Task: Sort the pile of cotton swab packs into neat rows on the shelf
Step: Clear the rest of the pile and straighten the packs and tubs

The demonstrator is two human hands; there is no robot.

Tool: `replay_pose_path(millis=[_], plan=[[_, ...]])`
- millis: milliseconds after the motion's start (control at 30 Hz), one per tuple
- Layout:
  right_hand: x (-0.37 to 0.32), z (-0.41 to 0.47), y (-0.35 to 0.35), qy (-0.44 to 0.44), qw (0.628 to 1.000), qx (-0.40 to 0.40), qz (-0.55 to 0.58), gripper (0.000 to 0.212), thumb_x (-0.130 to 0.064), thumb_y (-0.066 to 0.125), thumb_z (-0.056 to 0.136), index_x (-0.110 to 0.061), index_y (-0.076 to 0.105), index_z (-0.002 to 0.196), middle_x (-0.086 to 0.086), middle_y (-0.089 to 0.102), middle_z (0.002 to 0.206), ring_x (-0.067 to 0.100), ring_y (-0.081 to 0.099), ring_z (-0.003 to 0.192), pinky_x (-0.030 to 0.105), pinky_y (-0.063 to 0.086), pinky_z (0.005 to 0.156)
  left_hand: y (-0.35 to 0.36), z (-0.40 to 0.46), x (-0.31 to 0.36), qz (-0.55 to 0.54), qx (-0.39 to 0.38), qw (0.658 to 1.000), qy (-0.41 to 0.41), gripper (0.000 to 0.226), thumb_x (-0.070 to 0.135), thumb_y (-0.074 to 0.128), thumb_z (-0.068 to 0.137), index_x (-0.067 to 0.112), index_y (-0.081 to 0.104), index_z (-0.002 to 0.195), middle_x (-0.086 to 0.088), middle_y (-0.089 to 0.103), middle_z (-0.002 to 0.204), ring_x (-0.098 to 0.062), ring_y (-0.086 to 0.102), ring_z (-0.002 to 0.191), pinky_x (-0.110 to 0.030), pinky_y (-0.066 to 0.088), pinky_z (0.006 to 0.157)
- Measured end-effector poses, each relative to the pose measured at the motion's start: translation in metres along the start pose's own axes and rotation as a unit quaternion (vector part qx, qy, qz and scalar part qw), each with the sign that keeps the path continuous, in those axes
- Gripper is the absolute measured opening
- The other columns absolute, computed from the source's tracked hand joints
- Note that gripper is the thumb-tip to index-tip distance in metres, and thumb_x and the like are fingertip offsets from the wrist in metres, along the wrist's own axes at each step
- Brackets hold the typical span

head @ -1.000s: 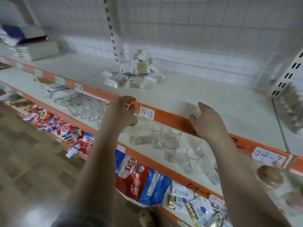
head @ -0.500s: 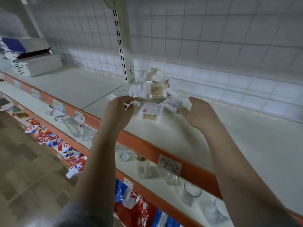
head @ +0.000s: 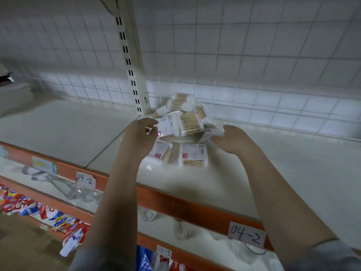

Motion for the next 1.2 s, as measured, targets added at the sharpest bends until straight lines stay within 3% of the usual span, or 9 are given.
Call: replay_pose_path(millis=[133,267,433,667,833,967,1033,1100,1200], plan=[[-0.006,0.008,0.008,0.041,0.999,0.006,0.028,0.037,-0.029,0.049,0.093,-0.003,0.052,0.12,0.014,0.059,0.116,0.026,0.055,0.098,0.028,0.036,0.074,-0.002,0.02,-0.009,-0.001,-0.026,0.999,0.029,0.023,0.018,0.053,0.091,0.024,0.067,0.109,0.007,0.065,0.108,-0.006,0.058,0.085,-0.007,0.039,0.064],[-0.013,0.009,0.012,0.076,0.997,0.006,0.035,0.045,-0.028,0.047,0.096,0.002,0.047,0.129,0.018,0.053,0.13,0.03,0.051,0.117,0.031,0.039,0.089,-0.004,0.028,-0.018,-0.02,-0.042,0.998,0.031,0.022,0.017,0.054,0.091,0.024,0.067,0.108,0.007,0.064,0.109,-0.008,0.058,0.088,-0.018,0.04,0.078],[-0.015,0.01,0.015,0.092,0.994,0.025,0.049,0.047,-0.031,0.051,0.094,0.003,0.049,0.128,0.018,0.052,0.132,0.03,0.049,0.12,0.032,0.039,0.095,-0.004,0.035,-0.02,-0.037,-0.058,0.997,0.04,0.024,0.014,0.054,0.091,0.02,0.067,0.109,0.005,0.065,0.108,-0.01,0.058,0.089,-0.02,0.041,0.084],[-0.009,0.017,0.02,0.104,0.976,0.091,0.171,0.079,-0.024,0.073,0.08,-0.008,0.029,0.144,0.011,0.043,0.142,0.027,0.044,0.128,0.031,0.037,0.1,0.004,0.044,-0.019,-0.064,-0.075,0.994,0.045,0.023,0.012,0.055,0.09,0.019,0.067,0.108,0.005,0.065,0.107,-0.01,0.058,0.089,-0.02,0.042,0.086],[-0.009,0.012,0.015,0.125,0.958,0.12,0.23,0.086,-0.012,0.075,0.077,-0.009,0.024,0.146,0.01,0.046,0.138,0.025,0.046,0.124,0.024,0.037,0.086,0.009,0.051,-0.019,-0.043,-0.092,0.993,0.058,0.025,0.013,0.054,0.091,0.019,0.066,0.111,0.003,0.065,0.111,-0.009,0.057,0.09,-0.018,0.039,0.082],[-0.006,0.001,0.01,0.158,0.938,0.138,0.276,0.067,-0.01,0.07,0.081,0.002,0.037,0.137,0.016,0.047,0.137,0.028,0.05,0.121,0.033,0.044,0.089,0.011,0.056,-0.019,-0.029,-0.103,0.993,0.057,0.027,0.017,0.053,0.092,0.021,0.064,0.116,0.002,0.063,0.117,-0.011,0.057,0.089,-0.019,0.039,0.079],[-0.002,-0.003,0.009,0.166,0.927,0.148,0.303,0.048,-0.009,0.068,0.082,0.01,0.05,0.122,0.022,0.054,0.129,0.027,0.058,0.103,0.036,0.047,0.082,0.011,0.057,-0.019,-0.005,-0.118,0.991,0.063,0.029,0.02,0.052,0.093,0.021,0.061,0.121,0.0,0.06,0.122,-0.015,0.059,0.09,-0.019,0.037,0.076],[0.001,-0.007,0.009,0.154,0.913,0.168,0.338,0.037,-0.007,0.066,0.08,0.015,0.058,0.108,0.028,0.062,0.113,0.023,0.057,0.079,0.032,0.042,0.067,0.011,0.059,-0.019,0.026,-0.143,0.987,0.072,0.035,0.022,0.053,0.094,0.021,0.056,0.128,-0.003,0.056,0.13,-0.02,0.058,0.106,-0.02,0.035,0.081],[0.001,-0.013,0.005,0.141,0.888,0.205,0.387,0.026,-0.002,0.064,0.078,0.013,0.062,0.099,0.026,0.067,0.099,0.034,0.064,0.08,0.038,0.05,0.072,0.012,0.062,-0.019,0.061,-0.184,0.976,0.094,0.044,0.025,0.055,0.093,0.019,0.047,0.137,-0.004,0.047,0.141,-0.022,0.046,0.124,-0.025,0.034,0.091]])
Point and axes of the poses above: each hand's wrist, its own z-axis towards the middle knuckle, its own y-axis out of the palm, x = y × z, the point moved 2 cm from there along z, towards the middle knuckle
